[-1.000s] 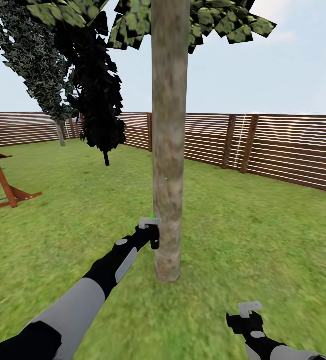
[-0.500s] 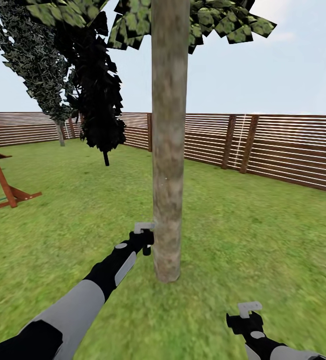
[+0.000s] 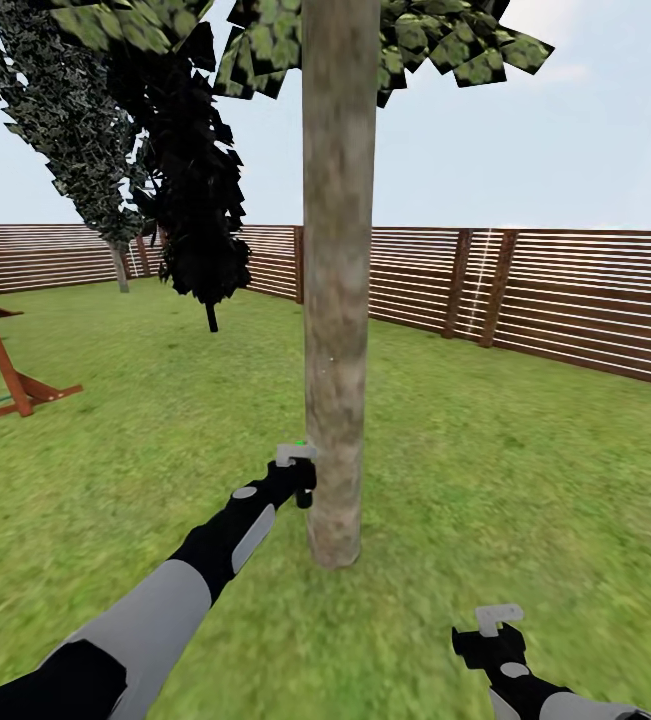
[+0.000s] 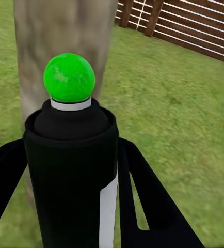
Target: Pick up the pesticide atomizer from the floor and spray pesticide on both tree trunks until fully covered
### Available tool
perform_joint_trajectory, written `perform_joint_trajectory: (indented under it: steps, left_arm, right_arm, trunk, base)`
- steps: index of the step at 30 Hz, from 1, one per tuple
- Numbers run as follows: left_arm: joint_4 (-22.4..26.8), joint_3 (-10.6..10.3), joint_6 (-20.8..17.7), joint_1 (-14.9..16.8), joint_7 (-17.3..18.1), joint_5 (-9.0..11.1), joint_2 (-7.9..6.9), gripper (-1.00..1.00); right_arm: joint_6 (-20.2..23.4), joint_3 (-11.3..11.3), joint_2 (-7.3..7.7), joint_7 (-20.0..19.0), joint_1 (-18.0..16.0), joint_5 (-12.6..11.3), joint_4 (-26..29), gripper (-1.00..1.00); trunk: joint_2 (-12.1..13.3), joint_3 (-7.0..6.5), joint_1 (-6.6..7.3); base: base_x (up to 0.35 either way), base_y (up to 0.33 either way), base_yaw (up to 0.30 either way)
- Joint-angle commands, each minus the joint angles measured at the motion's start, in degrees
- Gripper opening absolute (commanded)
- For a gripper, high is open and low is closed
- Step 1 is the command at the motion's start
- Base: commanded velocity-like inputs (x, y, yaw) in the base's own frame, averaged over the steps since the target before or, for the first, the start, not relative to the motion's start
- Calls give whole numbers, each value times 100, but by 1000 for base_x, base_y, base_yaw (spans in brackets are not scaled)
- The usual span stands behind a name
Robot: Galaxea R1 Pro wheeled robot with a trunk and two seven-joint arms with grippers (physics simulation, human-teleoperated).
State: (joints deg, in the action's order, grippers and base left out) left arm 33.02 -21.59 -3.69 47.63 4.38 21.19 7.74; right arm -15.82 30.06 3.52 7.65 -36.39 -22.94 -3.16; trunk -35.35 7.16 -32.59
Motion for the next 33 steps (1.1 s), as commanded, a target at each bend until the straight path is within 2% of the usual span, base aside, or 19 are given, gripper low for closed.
perform_joint_trajectory:
  steps: [1,33]
  left_arm:
    - [-3,3,0,0,18,-1,0,-100]
    - [3,-3,-9,0,36,-1,7,-100]
  right_arm:
    - [0,0,0,0,0,0,0,100]
    - [0,0,0,0,0,0,0,100]
  trunk:
    - [0,0,0]
    - [0,0,0]
  base:
    - [51,0,0]
    - [37,0,0]
